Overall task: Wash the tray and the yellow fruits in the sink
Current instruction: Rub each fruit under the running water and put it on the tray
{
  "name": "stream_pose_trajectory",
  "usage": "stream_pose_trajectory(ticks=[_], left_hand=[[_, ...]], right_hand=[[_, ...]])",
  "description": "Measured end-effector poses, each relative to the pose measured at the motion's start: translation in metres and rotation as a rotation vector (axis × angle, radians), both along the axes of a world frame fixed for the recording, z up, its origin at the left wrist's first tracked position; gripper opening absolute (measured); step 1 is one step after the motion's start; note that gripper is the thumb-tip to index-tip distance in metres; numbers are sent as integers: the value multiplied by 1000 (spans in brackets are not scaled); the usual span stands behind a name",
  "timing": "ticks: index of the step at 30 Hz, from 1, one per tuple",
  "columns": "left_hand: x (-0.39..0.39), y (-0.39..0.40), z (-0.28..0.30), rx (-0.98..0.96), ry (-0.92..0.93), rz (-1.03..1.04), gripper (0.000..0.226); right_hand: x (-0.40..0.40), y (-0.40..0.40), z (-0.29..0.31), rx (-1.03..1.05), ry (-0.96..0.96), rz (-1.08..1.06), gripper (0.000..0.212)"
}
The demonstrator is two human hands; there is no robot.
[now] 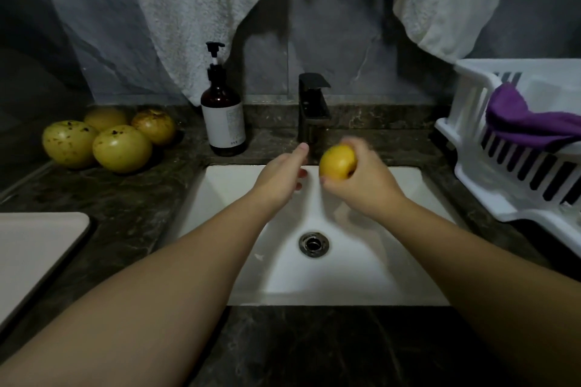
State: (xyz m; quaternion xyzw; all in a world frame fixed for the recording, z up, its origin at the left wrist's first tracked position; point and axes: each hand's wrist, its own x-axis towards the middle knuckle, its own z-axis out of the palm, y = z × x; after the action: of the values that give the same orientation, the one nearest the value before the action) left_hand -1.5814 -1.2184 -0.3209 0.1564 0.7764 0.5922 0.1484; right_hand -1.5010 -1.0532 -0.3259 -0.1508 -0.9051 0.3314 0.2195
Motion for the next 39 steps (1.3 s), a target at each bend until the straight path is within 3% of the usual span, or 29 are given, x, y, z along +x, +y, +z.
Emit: stream_pose_trajectory(ticks=[2, 5, 8, 12, 15, 19, 22, 26, 30, 33, 35, 38, 39], left_hand=[[1, 3, 0, -12, 5, -20, 56], [0, 1, 0, -11, 11, -17, 60], [-2, 0, -1, -10, -18, -23, 57], [-3, 0, -2, -11, -30, -20, 51], [-2, 2, -3, -19, -50, -34, 49], [-5, 3, -4, 13, -46, -52, 43], [-1, 5, -4, 30, -90, -110, 33], [4, 7, -4, -3, -181, -227, 72], [1, 12, -6, 41, -188, -239, 62], [-6, 5, -1, 58, -192, -187, 67], [-13, -1, 3, 20, -171, -125, 74], [-19, -21, 8, -58, -148, -42, 73], [-19, -30, 10, -88, -144, -27, 73]], right_hand=[[1, 1, -5, 58, -116, 25, 86], [-2, 3, 2, -65, 61, -47, 85], [-1, 3, -2, 4, -113, 14, 85], [-3, 4, 5, -133, 76, -38, 84], [0, 4, -1, -23, -131, 30, 84], [-3, 5, 7, -129, 55, -1, 84], [1, 5, -4, -2, -241, 116, 89], [-5, -1, 4, -101, -130, 101, 104], [-3, -11, 4, -27, -121, 214, 118], [-4, -9, 8, -103, -122, 280, 120], [-5, -3, 10, -90, -201, 255, 101], [-5, -1, 18, 34, -306, 160, 31], [-6, -2, 20, 74, -318, 150, 20]])
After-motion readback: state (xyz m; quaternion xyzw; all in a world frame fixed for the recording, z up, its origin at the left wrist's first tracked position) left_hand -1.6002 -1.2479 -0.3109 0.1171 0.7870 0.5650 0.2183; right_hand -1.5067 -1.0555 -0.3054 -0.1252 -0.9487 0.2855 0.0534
